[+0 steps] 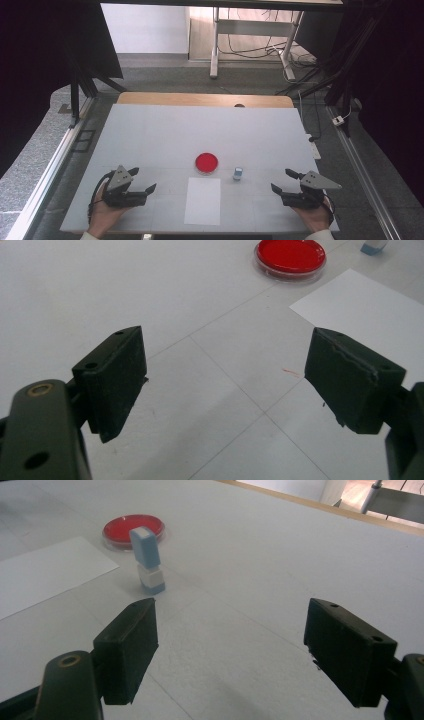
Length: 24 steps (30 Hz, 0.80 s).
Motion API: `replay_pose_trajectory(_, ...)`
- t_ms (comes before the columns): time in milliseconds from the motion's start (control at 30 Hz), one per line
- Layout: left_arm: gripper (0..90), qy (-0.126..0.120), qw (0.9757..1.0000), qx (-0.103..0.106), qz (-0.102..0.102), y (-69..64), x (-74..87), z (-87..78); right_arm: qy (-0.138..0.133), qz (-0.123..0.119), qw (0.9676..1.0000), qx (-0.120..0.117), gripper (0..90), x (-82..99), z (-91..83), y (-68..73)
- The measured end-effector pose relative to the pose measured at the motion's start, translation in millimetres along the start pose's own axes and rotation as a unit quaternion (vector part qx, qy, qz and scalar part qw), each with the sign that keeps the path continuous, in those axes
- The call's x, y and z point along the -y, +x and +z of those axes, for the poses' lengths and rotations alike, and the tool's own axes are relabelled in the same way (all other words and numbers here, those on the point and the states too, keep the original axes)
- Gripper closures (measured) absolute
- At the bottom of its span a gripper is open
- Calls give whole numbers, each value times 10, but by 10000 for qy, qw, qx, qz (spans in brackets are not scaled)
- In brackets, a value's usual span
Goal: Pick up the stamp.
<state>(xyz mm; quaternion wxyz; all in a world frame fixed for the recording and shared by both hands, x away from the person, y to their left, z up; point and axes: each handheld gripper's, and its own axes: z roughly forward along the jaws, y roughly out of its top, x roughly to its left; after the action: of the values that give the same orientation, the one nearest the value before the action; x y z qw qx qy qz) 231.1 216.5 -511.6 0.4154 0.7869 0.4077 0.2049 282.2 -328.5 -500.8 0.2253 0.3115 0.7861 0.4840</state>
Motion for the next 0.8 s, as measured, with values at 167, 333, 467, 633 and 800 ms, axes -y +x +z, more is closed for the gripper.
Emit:
replay_pose_trajectory(167,173,-33,10000,-29,-16,29,18,-28,19,61,10000,-32,213,12,17,-23)
replay_pose_trajectory(333,175,-73,9999,-59,-81,52,29,-44,72,39,9999,-58,217,19,31,-8)
replay_pose_trajectory(467,177,-74,9999,-57,-52,49,35,-45,63,48,10000,-55,218,15,29,-7)
replay_pose_trajectory(633,178,-74,10000,-43,-4,40,30,-29,80,52,9999,-39,218,11,28,5)
replay_pose_trajectory(800,180,-60,10000,-19,-17,48,22,-8,56,39,10000,-42,218,8,11,16)
